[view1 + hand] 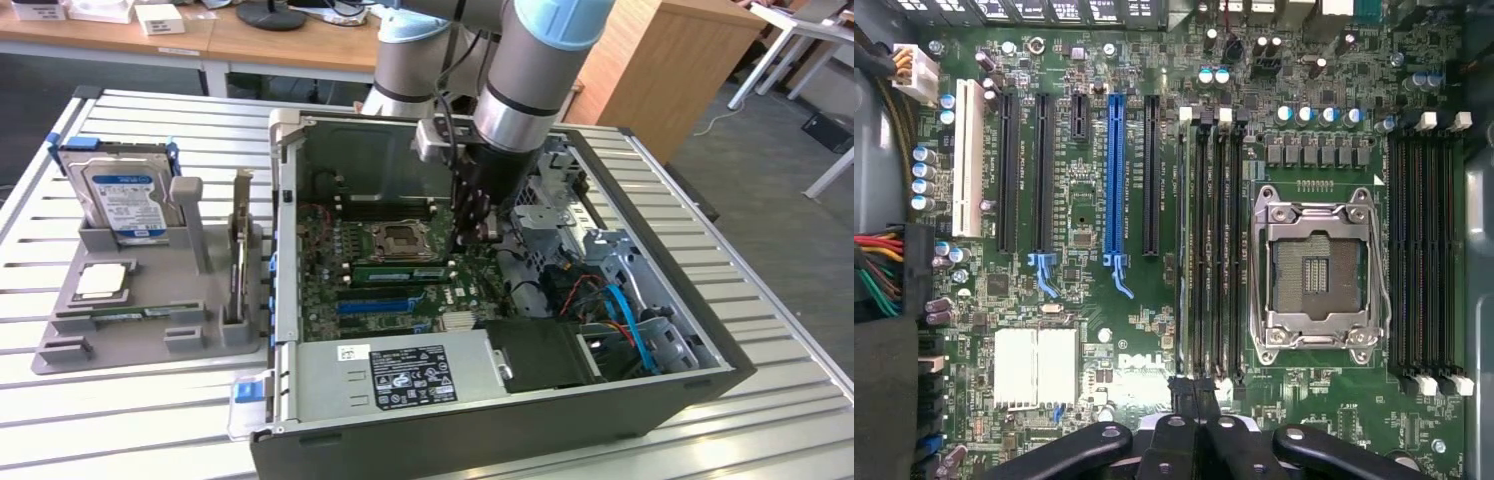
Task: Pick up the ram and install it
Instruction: 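Press down the ram until it locks into place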
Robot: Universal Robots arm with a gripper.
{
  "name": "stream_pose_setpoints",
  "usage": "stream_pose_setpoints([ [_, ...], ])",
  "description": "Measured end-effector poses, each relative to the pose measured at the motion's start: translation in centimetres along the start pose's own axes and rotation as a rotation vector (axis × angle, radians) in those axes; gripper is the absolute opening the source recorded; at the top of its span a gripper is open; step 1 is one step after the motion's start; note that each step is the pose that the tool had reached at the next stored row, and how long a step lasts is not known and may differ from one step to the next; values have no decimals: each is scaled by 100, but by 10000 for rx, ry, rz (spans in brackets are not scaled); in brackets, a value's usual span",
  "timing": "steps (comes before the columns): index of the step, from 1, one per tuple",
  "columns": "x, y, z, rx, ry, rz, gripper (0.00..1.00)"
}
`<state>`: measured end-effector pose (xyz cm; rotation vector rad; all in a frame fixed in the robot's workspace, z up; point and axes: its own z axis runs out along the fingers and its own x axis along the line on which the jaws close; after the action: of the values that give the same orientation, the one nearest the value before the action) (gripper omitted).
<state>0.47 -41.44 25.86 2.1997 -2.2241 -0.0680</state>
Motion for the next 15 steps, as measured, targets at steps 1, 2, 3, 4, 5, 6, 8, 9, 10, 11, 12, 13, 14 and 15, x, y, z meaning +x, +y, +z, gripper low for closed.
stream_pose_setpoints([
  [1,0,0,0,0,1,0,11],
  [2,0,2,-1,0,1,0,11],
  [3,0,13,0,-1,2,-2,11],
  [4,1,39,0,0,3,-2,11],
  [5,2,75,2,4,2,-1,11],
  [6,2,117,3,9,1,0,11],
  [8,3,206,9,18,-2,0,11],
  [9,3,254,13,22,-4,1,11],
  [10,3,298,16,25,-5,1,11],
  [11,4,342,18,25,-3,3,11],
  [12,5,384,20,26,-3,5,11],
  [13,6,426,23,27,-2,5,11],
  [14,6,467,25,28,-2,7,11],
  [15,6,509,28,29,-3,9,11],
])
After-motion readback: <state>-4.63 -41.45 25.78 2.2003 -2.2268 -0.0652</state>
